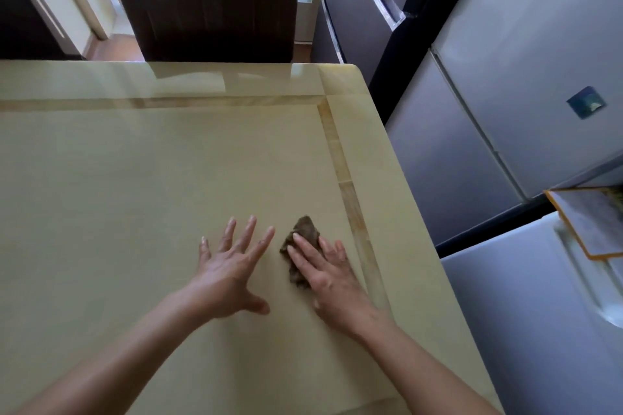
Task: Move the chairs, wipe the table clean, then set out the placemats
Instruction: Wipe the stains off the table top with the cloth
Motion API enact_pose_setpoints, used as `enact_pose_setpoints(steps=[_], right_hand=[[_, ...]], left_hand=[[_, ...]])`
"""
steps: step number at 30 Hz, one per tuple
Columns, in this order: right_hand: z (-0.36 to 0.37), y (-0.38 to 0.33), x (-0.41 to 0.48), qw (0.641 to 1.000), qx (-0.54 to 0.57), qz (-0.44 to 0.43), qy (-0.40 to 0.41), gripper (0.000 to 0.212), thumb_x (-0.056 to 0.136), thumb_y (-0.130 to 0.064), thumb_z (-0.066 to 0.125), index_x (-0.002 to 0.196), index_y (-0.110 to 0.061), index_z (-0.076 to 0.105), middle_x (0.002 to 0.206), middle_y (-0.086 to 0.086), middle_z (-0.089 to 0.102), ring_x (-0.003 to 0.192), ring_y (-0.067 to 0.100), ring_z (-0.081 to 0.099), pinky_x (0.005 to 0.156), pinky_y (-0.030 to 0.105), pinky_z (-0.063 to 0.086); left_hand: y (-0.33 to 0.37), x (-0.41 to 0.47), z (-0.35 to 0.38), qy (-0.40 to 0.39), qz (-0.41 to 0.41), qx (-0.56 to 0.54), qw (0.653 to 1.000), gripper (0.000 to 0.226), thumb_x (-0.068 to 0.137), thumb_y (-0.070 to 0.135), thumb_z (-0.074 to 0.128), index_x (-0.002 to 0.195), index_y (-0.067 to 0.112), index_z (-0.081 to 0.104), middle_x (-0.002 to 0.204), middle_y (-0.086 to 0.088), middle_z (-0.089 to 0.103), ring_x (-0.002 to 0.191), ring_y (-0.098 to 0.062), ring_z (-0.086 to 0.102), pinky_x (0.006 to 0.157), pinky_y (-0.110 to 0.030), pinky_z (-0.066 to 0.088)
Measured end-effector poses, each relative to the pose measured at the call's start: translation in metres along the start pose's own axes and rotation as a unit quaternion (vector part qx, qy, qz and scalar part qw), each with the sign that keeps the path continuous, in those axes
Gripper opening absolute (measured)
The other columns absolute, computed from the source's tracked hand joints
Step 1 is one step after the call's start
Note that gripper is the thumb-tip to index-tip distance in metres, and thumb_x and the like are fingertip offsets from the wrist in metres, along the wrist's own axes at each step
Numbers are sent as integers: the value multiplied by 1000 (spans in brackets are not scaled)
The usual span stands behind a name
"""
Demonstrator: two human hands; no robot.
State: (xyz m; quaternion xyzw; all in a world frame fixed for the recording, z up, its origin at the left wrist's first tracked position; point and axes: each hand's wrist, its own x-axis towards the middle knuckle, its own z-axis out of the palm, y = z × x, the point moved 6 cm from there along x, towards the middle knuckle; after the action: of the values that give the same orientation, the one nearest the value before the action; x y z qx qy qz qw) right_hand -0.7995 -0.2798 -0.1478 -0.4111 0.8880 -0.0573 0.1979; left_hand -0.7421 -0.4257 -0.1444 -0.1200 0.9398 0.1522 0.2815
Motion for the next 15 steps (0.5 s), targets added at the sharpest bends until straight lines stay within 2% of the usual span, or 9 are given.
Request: enact_pose_setpoints(steps=[2, 5, 10, 12, 15], right_hand=[[-12, 26, 15, 999, 10, 44, 12, 74, 88, -1, 37, 152, -29, 11, 159, -13, -6, 148, 27, -2, 113, 38, -17], [-26, 71, 21, 990, 27, 130, 40, 73, 89, -1, 34, 152, -29, 11, 160, -12, -6, 147, 28, 2, 117, 43, -7], [-24, 144, -27, 962, -17, 261, 80, 70, 90, -4, 39, 152, -21, 14, 160, -6, 0, 142, 30, 13, 117, 47, 9], [-20, 154, -46, 950, -16, 297, 89, 69, 89, -4, 41, 152, -19, 16, 161, -4, 2, 140, 31, 17, 116, 47, 12], [-13, 144, -55, 942, -2, 323, 93, 69, 89, -1, 37, 152, -15, 13, 161, -1, 0, 142, 33, 13, 116, 45, 10]], left_hand=[[2, -3, 11, -15, 0, 1, 1000, 125, 65, 58, 74, 143, 42, -23, 146, 8, -39, 139, -24, -32, 111, -62, -5], [1, -1, 18, -14, -2, 14, 1000, 126, 63, 59, 74, 144, 42, -20, 143, 8, -40, 138, -24, -32, 110, -63, -5], [1, -1, 19, -14, 1, 26, 1000, 126, 62, 61, 74, 145, 41, -18, 152, 4, -33, 141, -27, -29, 110, -65, -3], [1, -2, 19, -11, 4, 21, 1000, 125, 62, 60, 74, 145, 41, -17, 153, 3, -32, 141, -28, -28, 109, -66, -3], [2, -2, 16, -6, 7, 12, 1000, 124, 63, 57, 76, 147, 40, -14, 154, 3, -30, 142, -28, -27, 109, -66, -3]])
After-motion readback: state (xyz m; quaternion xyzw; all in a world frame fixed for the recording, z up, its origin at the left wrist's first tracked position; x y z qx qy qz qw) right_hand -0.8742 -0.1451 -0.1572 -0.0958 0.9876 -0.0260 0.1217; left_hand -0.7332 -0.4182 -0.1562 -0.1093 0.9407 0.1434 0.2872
